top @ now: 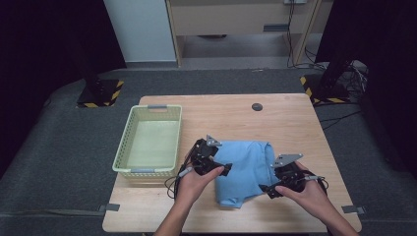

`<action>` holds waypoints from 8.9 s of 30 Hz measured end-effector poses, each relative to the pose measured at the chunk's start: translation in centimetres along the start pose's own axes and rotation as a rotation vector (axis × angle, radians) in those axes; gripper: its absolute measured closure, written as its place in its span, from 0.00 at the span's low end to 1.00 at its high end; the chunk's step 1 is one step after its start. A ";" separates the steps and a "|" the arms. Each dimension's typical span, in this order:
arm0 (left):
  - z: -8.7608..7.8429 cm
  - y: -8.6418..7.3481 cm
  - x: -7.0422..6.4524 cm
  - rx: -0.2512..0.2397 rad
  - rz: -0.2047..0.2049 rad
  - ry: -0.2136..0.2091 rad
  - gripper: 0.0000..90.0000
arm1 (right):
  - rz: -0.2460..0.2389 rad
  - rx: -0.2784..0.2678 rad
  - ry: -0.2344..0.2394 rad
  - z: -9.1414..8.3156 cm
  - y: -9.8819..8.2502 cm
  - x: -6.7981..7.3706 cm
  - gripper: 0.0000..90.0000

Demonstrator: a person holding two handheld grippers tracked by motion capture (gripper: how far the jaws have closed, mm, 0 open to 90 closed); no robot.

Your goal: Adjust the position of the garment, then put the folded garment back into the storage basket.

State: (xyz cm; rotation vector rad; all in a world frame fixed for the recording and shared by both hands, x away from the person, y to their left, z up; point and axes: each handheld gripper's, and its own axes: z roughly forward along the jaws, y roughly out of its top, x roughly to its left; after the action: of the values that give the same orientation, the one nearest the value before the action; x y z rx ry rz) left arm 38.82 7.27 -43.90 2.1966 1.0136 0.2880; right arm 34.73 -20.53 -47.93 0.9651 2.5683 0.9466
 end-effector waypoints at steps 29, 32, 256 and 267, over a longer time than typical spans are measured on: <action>0.6 5.2 3.6 -0.003 -0.030 0.066 0.29 | 0.038 0.005 -0.040 0.2 -0.9 -0.6 0.10; 0.9 5.1 4.0 -0.004 -0.036 0.069 0.31 | 0.027 0.015 -0.057 0.3 -1.0 -0.4 0.10; -6.2 4.9 7.6 -0.103 0.001 0.236 0.94 | -0.126 -0.218 0.083 -0.8 9.0 4.7 0.95; -8.1 4.5 9.2 -0.120 -0.023 0.264 0.94 | -0.139 -0.241 0.100 -0.6 10.9 5.2 0.95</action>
State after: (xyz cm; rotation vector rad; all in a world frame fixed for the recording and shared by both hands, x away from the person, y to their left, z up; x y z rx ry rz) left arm 43.88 16.01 -35.64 2.0733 1.1304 0.6258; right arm 36.09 -11.16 -40.38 0.6816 2.4869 1.2564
